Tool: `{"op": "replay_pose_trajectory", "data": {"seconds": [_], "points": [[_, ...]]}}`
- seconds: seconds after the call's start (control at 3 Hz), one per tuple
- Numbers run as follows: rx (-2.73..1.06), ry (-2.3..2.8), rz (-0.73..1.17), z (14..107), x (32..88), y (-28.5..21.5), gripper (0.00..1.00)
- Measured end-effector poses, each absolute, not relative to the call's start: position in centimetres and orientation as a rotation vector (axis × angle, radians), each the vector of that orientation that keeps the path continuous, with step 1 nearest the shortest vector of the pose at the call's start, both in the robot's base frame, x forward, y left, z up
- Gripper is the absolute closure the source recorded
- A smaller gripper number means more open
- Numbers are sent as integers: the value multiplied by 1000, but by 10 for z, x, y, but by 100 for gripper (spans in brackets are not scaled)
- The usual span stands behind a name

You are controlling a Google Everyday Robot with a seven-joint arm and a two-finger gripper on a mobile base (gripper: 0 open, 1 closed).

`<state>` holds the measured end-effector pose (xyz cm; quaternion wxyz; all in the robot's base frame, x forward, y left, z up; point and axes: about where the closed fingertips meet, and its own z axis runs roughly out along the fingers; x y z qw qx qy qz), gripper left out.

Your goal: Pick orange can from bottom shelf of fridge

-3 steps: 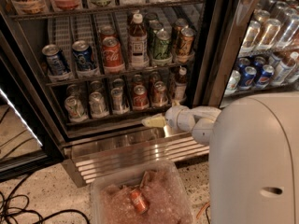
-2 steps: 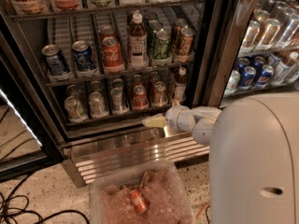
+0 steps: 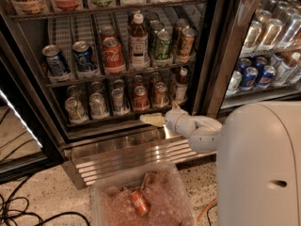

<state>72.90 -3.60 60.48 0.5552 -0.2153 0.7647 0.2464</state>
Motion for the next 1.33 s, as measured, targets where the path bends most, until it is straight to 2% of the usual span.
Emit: {"op": "replay_pose_trajectory", "data": {"seconds": [0.67, 1.33], "points": [[-345, 1769, 551, 606, 743, -39, 0], [-370, 1694, 483, 602, 746, -28, 0]]}}
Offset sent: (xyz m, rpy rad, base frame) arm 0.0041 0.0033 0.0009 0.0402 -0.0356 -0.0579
